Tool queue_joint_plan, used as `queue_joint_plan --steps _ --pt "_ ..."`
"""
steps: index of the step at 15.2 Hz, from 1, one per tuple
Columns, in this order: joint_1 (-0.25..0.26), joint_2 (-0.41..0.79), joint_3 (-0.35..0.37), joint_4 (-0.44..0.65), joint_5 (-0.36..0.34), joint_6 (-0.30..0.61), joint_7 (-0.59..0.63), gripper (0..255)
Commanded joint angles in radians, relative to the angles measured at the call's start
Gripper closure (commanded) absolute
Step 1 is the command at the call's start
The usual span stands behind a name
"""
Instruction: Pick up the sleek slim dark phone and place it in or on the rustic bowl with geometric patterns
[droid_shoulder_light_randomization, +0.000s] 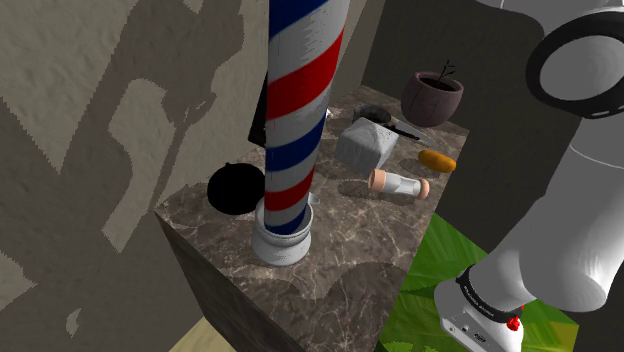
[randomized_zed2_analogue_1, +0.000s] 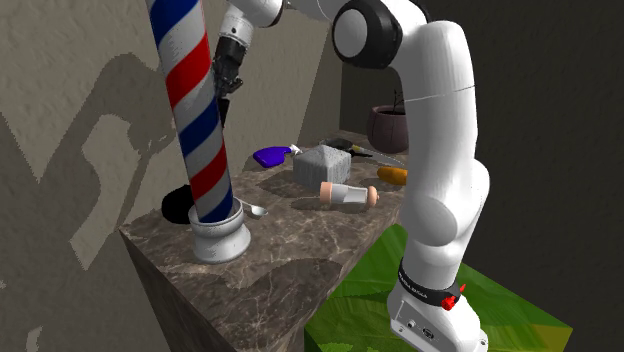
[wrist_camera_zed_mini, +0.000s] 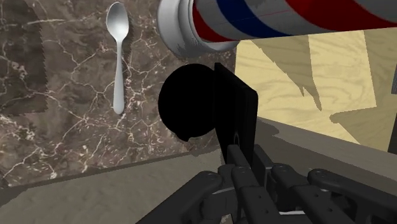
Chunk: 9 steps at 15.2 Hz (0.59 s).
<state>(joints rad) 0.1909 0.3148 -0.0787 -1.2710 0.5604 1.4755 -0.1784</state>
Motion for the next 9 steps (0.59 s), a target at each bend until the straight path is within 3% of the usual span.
queue_joint_plan --steps 1,5,9 --pt "0.025 0.021 0.015 0.047 0.002 -0.001 0.049 255" --pt "0.080 0.089 0.044 0.165 0.000 0.000 0.147 255" --pt "0.086 0.066 0.042 0.078 -0.002 0.056 0.117 255"
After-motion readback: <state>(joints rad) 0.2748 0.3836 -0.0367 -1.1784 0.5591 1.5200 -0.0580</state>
